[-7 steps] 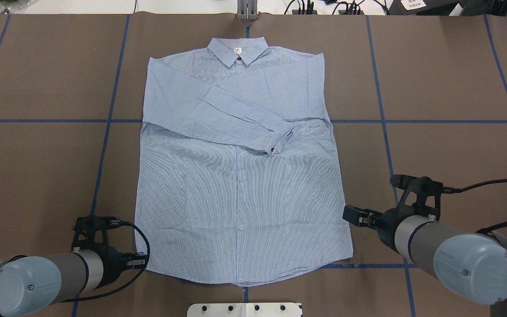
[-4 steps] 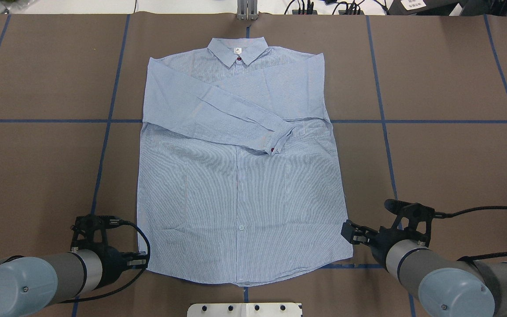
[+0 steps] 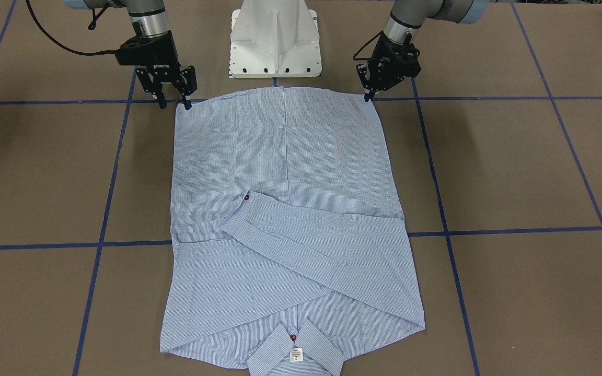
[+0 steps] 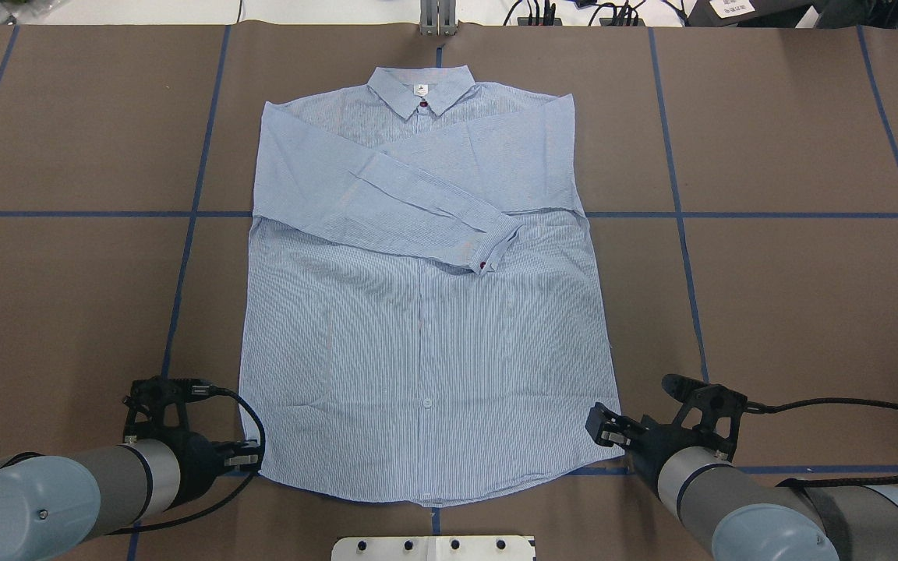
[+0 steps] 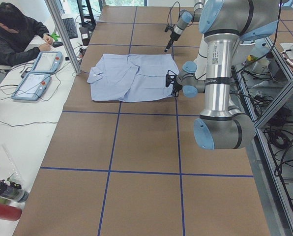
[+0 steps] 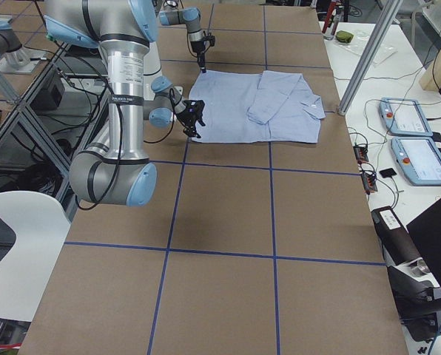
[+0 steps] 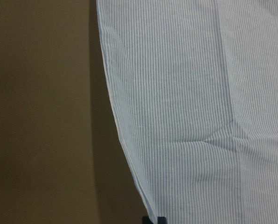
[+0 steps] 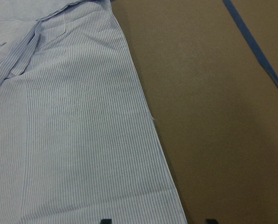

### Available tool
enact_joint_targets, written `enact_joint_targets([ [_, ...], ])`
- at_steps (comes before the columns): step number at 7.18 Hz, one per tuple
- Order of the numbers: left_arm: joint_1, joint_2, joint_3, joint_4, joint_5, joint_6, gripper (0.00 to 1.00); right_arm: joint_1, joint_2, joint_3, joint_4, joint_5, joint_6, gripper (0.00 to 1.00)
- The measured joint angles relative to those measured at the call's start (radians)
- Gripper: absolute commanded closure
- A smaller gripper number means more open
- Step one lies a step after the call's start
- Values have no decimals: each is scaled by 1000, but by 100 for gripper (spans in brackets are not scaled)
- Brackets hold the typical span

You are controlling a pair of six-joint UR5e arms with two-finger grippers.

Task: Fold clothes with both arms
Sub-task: 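Position both grippers at the hem corners and close on the fabric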

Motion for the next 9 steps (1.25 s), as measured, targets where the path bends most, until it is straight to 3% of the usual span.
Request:
enact_joint_targets([
  [1, 0, 0, 0, 0, 3, 0, 100, -11, 0, -27, 29, -17, 11, 28],
  [3, 0, 0, 0, 0, 4, 0, 100, -35, -4, -62, 63, -56, 17, 40],
  [8, -1, 4, -13, 0, 16, 0, 100, -73, 1, -82, 45, -80, 38, 40],
  [9, -1, 4, -13, 0, 17, 0, 100, -77, 1, -83, 29, -80, 45, 44],
])
